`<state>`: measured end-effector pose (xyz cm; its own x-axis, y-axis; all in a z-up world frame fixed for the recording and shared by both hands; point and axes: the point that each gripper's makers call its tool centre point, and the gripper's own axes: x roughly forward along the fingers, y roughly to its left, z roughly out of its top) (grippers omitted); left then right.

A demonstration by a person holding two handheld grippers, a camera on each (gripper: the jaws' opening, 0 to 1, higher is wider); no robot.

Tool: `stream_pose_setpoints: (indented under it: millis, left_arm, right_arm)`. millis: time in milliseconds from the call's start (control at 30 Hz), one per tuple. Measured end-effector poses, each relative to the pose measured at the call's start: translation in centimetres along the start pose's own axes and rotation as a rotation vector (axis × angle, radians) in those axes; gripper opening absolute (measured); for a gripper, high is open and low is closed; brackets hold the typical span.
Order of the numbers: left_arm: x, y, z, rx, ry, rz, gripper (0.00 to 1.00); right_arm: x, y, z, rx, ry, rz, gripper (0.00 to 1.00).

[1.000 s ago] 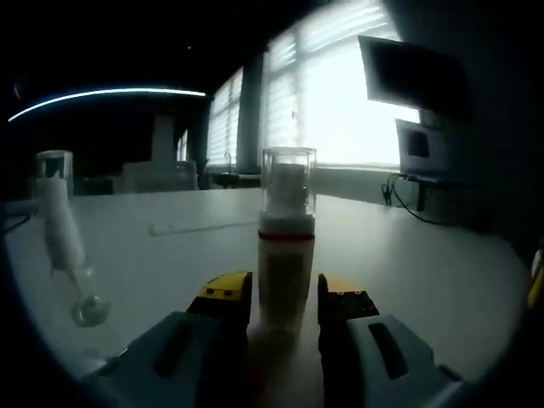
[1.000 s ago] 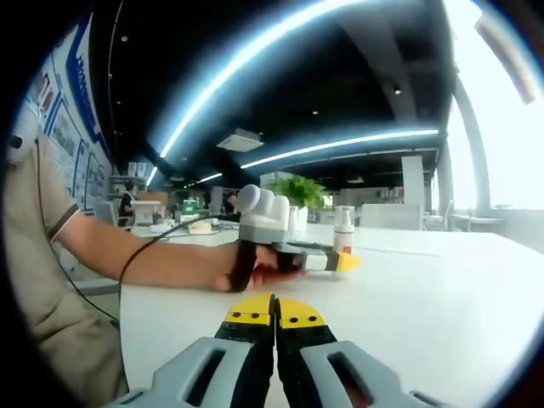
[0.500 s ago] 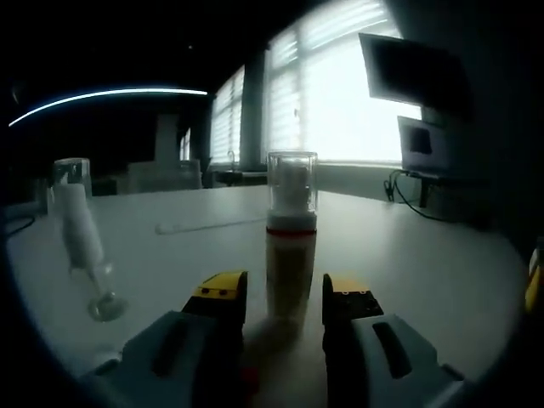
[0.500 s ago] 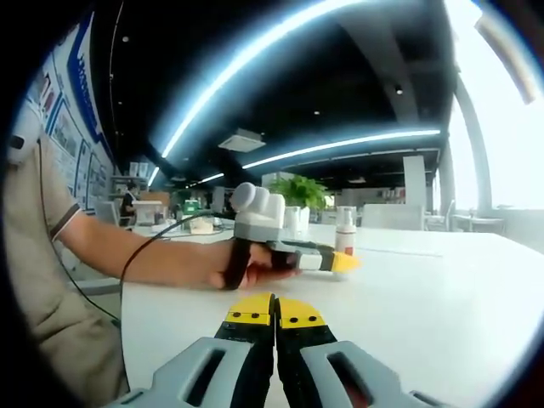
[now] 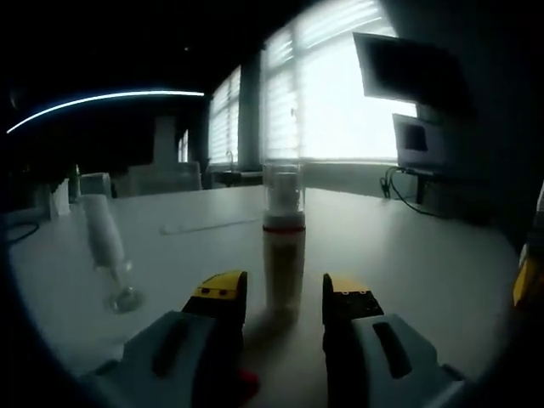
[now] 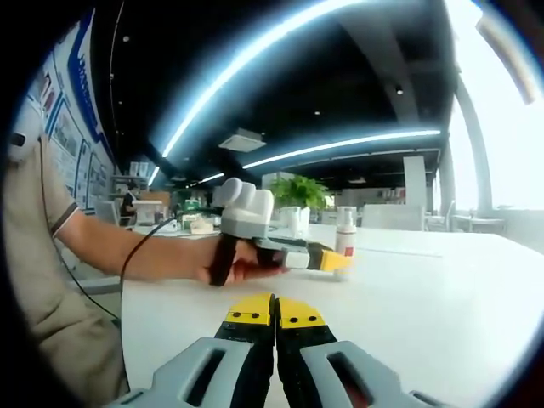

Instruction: Clamp pump bottle remove cover press pump head put on cover

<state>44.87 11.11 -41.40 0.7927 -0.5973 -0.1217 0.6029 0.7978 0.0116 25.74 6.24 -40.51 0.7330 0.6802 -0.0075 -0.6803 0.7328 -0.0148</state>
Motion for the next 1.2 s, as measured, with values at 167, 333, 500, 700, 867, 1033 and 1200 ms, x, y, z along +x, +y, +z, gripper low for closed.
stream_pose_setpoints:
  millis: [167, 333, 500, 700, 867, 1033, 1200]
  left_arm:
    - [-1.1, -0.6, 0.5, -0.009, 0.006, -0.025, 0.29]
    - [-2.7, -1.5, 0.9, 0.009, 0.012, -0.033, 0.29]
    - [-3.2, -1.3, 1.5, 0.024, 0.006, -0.04, 0.27]
    - [-4.6, -1.3, 1.7, -0.003, 0.0, -0.051, 0.22]
    - [-6.1, -2.3, 2.1, 0.002, -0.009, -0.076, 0.2]
    - [-7.8, -2.5, 1.9, 0.025, -0.01, -0.081, 0.17]
    - [-9.1, -3.3, 2.3, 0.04, -0.033, -0.098, 0.14]
  right_arm:
    - [0.0, -0.2, 0.0, 0.001, 0.0, 0.001, 0.0]
    - [0.0, -0.3, 0.0, 0.0, 0.001, 0.0, 0.0]
    - [0.0, -0.2, 0.0, -0.003, 0.002, 0.0, 0.0]
    - [-0.1, -0.3, -0.1, 0.0, 0.002, -0.001, 0.0]
    - [-0.1, -0.3, -0.1, -0.004, 0.004, -0.003, 0.0]
    - [0.0, -0.4, -0.2, -0.014, 0.009, -0.006, 0.0]
    - [0.0, -0.1, -0.2, -0.018, 0.011, -0.009, 0.0]
